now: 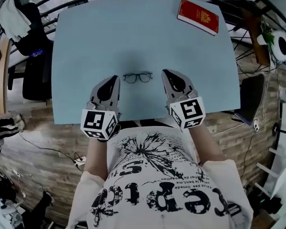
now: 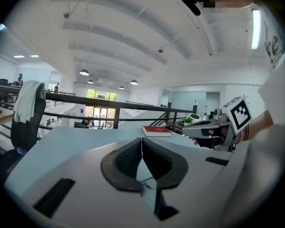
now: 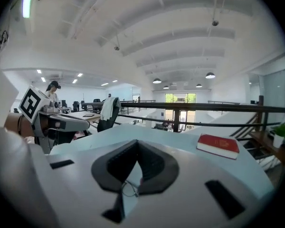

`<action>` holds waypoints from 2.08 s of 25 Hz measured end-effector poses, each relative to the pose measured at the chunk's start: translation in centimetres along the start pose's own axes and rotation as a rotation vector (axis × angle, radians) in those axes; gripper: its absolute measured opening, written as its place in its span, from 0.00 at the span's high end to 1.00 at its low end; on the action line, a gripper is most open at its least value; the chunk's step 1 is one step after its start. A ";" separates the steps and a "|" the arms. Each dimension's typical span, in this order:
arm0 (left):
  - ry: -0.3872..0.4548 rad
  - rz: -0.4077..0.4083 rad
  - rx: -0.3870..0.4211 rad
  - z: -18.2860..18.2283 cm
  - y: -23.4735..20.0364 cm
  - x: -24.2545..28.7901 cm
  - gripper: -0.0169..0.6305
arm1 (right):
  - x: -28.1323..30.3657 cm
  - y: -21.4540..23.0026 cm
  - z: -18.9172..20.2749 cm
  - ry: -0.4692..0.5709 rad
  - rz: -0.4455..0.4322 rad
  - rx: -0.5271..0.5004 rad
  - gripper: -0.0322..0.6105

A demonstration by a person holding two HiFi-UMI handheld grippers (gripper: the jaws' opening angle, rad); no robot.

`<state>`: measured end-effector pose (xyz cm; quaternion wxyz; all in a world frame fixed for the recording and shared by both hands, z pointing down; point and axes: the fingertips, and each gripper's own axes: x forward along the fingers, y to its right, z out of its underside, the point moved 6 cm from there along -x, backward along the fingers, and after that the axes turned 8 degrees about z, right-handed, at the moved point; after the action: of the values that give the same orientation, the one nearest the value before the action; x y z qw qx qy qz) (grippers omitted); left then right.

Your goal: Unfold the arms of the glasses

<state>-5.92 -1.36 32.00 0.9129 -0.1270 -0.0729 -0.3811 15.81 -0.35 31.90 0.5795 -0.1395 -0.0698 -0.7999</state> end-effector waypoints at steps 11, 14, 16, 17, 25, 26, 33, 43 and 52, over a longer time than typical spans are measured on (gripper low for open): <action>-0.248 -0.051 -0.160 8.7 -1.9 2.8 0.95 | 7.9 -1.0 5.8 -0.290 -0.222 -0.094 0.93; -0.323 -0.018 -0.183 11.4 -1.9 4.3 0.95 | 9.8 -1.9 7.6 -0.379 -0.286 -0.139 0.93; -0.368 -0.004 -0.210 13.3 -1.9 5.3 0.95 | 10.8 -2.6 8.9 -0.443 -0.340 -0.194 0.92; -0.390 -0.002 -0.229 14.2 -2.0 5.8 0.95 | 11.3 -2.9 9.6 -0.473 -0.366 -0.224 0.90; -0.504 -0.039 -0.371 18.1 -2.9 9.0 0.94 | 14.3 -5.1 11.9 -0.602 -0.506 -0.496 0.78; -0.512 -0.047 -0.359 18.2 -3.0 9.3 0.94 | 14.6 -5.3 12.1 -0.611 -0.522 -0.518 0.78; -0.594 -0.074 -0.366 19.0 -4.1 10.7 0.94 | 16.4 -6.0 13.0 -0.670 -0.614 -0.647 0.83; -0.635 -0.075 -0.419 19.4 -4.6 11.1 0.95 | 17.7 -7.0 14.0 -0.704 -0.709 -0.752 0.89; -0.593 -0.075 -0.464 19.4 -4.9 11.1 0.95 | 17.0 -6.4 13.5 -0.631 -0.746 -0.703 0.91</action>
<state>-2.35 -6.62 54.01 0.7845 -0.4323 -0.2502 -0.3675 6.78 -10.02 50.20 0.1302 -0.5195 -0.0140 -0.8444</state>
